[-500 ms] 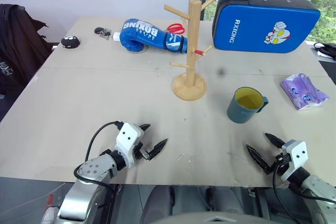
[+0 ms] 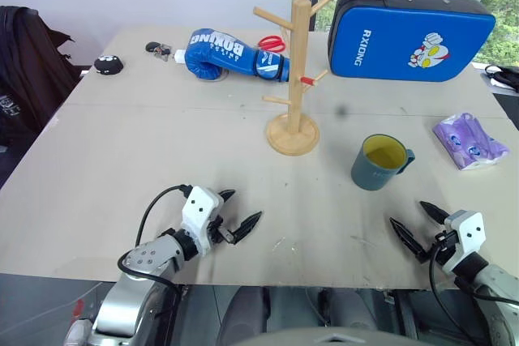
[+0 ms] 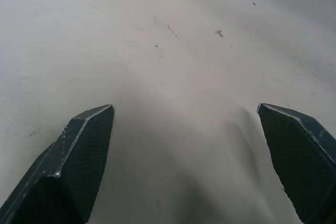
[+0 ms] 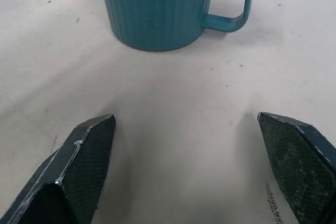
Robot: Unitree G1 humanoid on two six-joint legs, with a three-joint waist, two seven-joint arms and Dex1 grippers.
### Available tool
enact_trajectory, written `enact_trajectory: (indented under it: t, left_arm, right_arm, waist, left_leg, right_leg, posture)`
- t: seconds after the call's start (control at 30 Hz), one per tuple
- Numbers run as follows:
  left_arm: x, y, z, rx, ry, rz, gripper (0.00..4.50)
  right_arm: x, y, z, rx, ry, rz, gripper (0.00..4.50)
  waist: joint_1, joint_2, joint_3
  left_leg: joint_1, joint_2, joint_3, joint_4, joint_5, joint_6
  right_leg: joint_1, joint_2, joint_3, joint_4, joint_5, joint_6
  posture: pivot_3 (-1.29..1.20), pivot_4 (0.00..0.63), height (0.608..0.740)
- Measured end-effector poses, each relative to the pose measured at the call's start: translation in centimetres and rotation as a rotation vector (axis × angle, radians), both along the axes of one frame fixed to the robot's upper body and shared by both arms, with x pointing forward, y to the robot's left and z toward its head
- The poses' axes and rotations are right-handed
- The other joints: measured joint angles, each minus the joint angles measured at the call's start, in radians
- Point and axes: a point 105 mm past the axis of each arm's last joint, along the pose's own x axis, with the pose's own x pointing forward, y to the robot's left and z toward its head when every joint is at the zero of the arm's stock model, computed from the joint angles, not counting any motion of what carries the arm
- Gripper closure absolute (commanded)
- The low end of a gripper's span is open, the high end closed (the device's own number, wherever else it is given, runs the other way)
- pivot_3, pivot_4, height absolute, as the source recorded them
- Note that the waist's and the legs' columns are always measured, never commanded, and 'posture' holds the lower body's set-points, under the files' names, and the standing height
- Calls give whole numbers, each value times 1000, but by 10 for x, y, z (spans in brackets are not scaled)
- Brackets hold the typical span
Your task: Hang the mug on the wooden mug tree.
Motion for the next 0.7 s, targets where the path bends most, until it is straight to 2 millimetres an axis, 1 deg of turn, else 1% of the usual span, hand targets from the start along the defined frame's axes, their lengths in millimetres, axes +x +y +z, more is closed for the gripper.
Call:
enact_trajectory:
  t: [0.27, 0.33, 0.43, 0.5, 0.57, 0.63, 0.7]
  left_arm:
    - [1, -2, 2, 1, -2, -20, 0]
    - [3, -5, 4, 10, -7, -44, 0]
    - [5, -12, 11, 10, -22, -86, 0]
    - [8, -19, 20, 4, -40, -122, 0]
    - [13, -35, 43, -7, -105, -195, 0]
    - [13, -44, 55, -9, -136, -237, 0]
    - [11, -52, 64, -7, -140, -291, 0]
  right_arm:
    - [0, -1, 0, 2, 0, -13, 125]
    - [4, -4, 2, -5, -7, -36, 125]
    - [16, -9, 9, -12, -28, -77, 125]
    - [28, -9, 16, -4, -48, -96, 125]
    - [43, -8, 27, 2, -84, -105, 125]
    - [52, -8, 31, 2, -100, -115, 125]
    - [62, -12, 31, 0, -90, -142, 125]
  waist:
    - [0, 0, 0]
    - [0, 0, 0]
    - [-1, 0, 0]
    - [-1, 0, 0]
    - [0, 0, 0]
    - [1, 0, 0]
    - [-1, 1, 1]
  left_leg:
    - [0, 0, 0, 0, 0, 0]
    - [0, 0, 0, 0, 0, 0]
    - [0, 0, 0, 0, 0, 0]
    - [0, 0, 0, 0, 0, 0]
    - [0, 0, -1, 0, 0, 0]
    - [-1, -1, -1, 0, 0, 0]
    - [-2, -1, -1, 0, 0, 0]
  right_leg:
    - [0, 0, 0, 0, 0, 0]
    - [0, 0, 0, 0, 0, 0]
    - [0, 0, 0, 0, 0, 0]
    - [0, 0, 0, 0, 0, 0]
    - [0, 0, -1, 0, 0, 0]
    - [0, 0, 0, 0, 0, 0]
    - [-1, 0, 0, 0, 0, 0]
  posture:
    - [0, 150, 737]
    - [0, 150, 737]
    - [0, 150, 737]
    - [0, 150, 737]
    - [0, 150, 737]
    - [0, 150, 737]
    - [0, 150, 737]
